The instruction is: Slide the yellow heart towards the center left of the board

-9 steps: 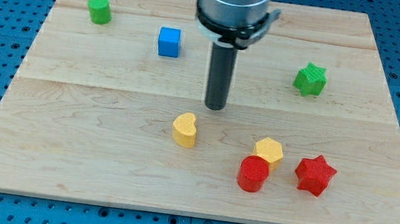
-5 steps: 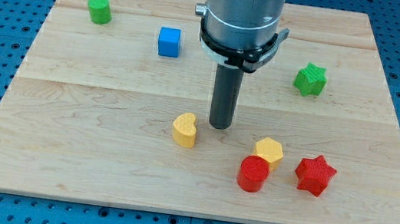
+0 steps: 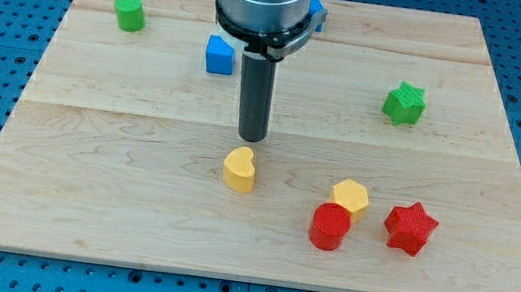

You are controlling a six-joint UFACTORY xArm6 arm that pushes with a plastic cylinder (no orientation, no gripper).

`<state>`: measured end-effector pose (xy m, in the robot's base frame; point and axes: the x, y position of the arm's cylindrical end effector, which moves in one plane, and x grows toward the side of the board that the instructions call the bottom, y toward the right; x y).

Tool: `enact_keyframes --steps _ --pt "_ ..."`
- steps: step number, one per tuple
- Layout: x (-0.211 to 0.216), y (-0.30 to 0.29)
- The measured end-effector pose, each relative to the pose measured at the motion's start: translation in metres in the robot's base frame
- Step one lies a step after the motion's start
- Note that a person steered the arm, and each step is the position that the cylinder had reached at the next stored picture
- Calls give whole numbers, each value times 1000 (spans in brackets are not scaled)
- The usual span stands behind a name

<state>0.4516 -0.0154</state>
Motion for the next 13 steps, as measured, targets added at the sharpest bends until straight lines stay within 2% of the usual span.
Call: enact_keyframes --steps 2,4,5,6,7,10,13 --pt "52 6" --pt "67 7" --pt "114 29" --pt "121 31" --pt "121 29" --pt "110 -43" --pt "80 -52"
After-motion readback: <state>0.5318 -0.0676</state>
